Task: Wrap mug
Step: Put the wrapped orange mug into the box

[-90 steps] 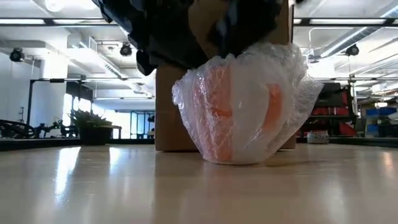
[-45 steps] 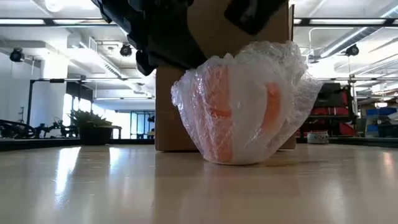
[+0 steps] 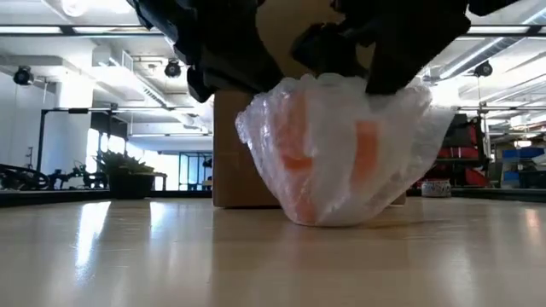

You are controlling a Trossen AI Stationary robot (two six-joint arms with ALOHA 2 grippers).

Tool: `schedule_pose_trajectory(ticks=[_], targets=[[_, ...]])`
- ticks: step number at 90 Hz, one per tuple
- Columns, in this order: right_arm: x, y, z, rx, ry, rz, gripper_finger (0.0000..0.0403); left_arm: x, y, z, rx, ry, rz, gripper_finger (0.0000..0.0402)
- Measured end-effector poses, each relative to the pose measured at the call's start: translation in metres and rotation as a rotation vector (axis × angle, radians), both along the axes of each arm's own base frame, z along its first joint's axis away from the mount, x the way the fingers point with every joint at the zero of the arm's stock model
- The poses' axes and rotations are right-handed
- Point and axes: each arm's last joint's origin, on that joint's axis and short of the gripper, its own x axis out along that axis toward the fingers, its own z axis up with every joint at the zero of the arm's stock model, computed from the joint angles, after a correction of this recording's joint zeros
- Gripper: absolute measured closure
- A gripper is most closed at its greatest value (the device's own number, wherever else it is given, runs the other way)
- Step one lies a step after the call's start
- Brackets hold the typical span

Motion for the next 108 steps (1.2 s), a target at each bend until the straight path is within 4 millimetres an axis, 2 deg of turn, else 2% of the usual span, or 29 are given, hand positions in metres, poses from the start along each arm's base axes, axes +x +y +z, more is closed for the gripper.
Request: schedule_pose_trajectory(ticks=[7,20,24,36,54,67,74,82,93,101,108], targets=[[0.0,0.0,-0.004,-0.017,0.007,0.003,0.0244,-0.002,-0.001,0.003,-0.002,-0.005,-0.004,0.0402],[-0.004,-0.001,0.002,-0.014,0.017,-0.005,0.0372,-0.012,-0.006,0.02,-0.034,-0.031,-0.047,0.0402],[-0.007,-0.001,0.007,-0.003,0.02,-0.004,0.0383,-0.017,-0.008,0.029,-0.054,-0.052,-0.067,0.0402],[-0.018,0.008,0.025,0.012,0.017,-0.006,0.0374,-0.034,-0.013,0.055,-0.089,-0.107,-0.107,0.0402],[-0.037,0.026,0.101,0.146,-0.121,0.079,0.0394,-0.073,-0.022,0.093,-0.112,-0.161,-0.154,0.0402],[-0.048,0.022,0.168,0.219,-0.319,0.094,0.0393,-0.093,-0.028,0.1,-0.051,-0.205,-0.109,0.0402],[-0.059,0.009,0.209,0.2,-0.477,0.071,0.0393,-0.1,-0.029,0.1,-0.031,-0.22,-0.094,0.0402],[-0.066,-0.014,0.249,0.129,-0.658,0.004,0.0393,-0.101,-0.03,0.095,-0.016,-0.212,-0.087,0.0402],[-0.069,-0.06,0.291,-0.004,-0.833,-0.202,0.0393,-0.098,-0.031,0.089,-0.005,-0.198,-0.082,0.0402],[-0.068,-0.107,0.308,-0.045,-0.892,-0.39,0.0393,-0.096,-0.033,0.085,0.003,-0.187,-0.085,0.0402],[-0.065,-0.152,0.308,-0.021,-0.885,-0.576,0.0393,-0.094,-0.035,0.082,0.011,-0.177,-0.085,0.0402]])
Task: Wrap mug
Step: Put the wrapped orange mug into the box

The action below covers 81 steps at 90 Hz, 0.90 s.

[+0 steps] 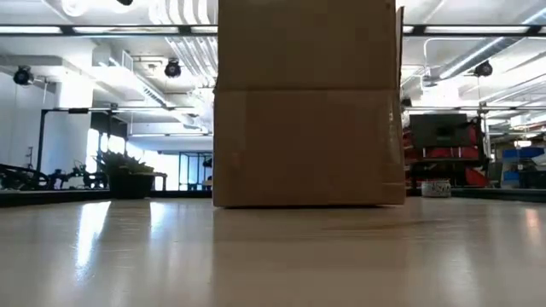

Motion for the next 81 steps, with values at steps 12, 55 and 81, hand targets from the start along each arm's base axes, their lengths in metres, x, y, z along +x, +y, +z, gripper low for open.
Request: schedule_pose_trajectory(ticks=[12,55,81], targets=[[0.01,-0.07,-0.037,0.244,0.16,-0.157,0.0393,0.001,-0.001,-0.002,0.0,0.002,0.001,0.0402],[0.052,-0.115,-0.175,0.476,0.539,-0.275,0.0385,0.002,-0.002,0.002,-0.02,-0.027,-0.001,0.0402],[0.056,-0.112,-0.157,0.498,0.505,-0.204,0.0243,0.003,-0.002,0.002,-0.029,-0.035,0.001,0.0402]])
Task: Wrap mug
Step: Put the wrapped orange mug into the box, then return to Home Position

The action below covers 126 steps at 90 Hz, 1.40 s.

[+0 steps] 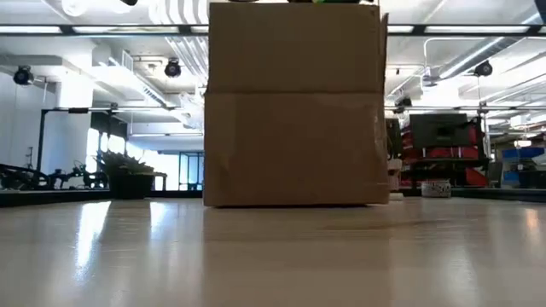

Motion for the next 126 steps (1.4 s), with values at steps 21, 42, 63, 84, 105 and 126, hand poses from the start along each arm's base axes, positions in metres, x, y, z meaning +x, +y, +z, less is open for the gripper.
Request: schedule_pose_trajectory(ticks=[21,42,63,84,105,126], targets=[[-0.049,0.029,0.098,-0.038,-0.144,0.103,0.0158,0.0,0.0,0.001,0.0,-0.004,-0.001,0.0402],[-0.105,0.072,0.129,-0.062,-0.24,0.206,0.0146,-0.001,0.005,0.006,0.011,0.013,-0.084,0.0402],[-0.143,0.113,0.079,-0.091,-0.253,0.238,0.0179,-0.016,0.029,0.012,0.086,0.046,-0.036,0.0402],[-0.167,0.142,0.012,-0.054,-0.403,0.321,0.0218,-0.043,0.067,-0.013,0.007,-0.006,0.001,0.0402],[-0.18,0.152,-0.047,-0.027,-0.507,0.36,0.0255,-0.068,0.098,-0.055,-0.082,-0.148,-0.034,0.0402],[-0.195,0.149,-0.088,-0.033,-0.583,0.357,0.0312,-0.095,0.121,-0.077,-0.075,-0.216,0.004,0.0402]])
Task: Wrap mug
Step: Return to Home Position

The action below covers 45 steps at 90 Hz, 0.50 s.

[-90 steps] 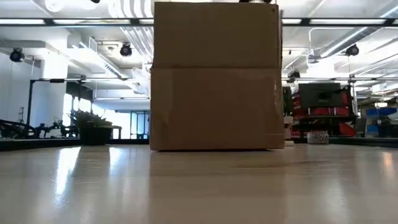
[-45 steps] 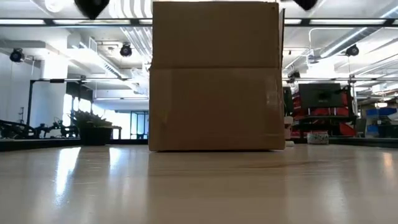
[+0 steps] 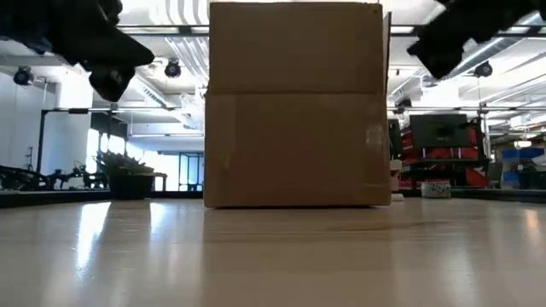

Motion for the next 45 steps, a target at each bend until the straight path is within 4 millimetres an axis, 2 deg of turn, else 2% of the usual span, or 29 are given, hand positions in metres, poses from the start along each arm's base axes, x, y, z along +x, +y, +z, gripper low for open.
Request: schedule_pose_trajectory(ticks=[13,24,45], targets=[[-0.011,-0.002,-0.012,-0.018,-0.034,0.012,0.0357,-0.013,0.013,0.005,0.003,-0.083,0.02,0.0402],[-0.017,-0.005,-0.014,-0.038,-0.081,0.011,0.0393,-0.022,0.022,0.007,0.028,-0.135,0.045,0.0402],[-0.027,-0.021,-0.036,-0.038,-0.098,-0.012,0.0401,-0.029,0.034,0.003,0.046,-0.134,0.098,0.0402]])
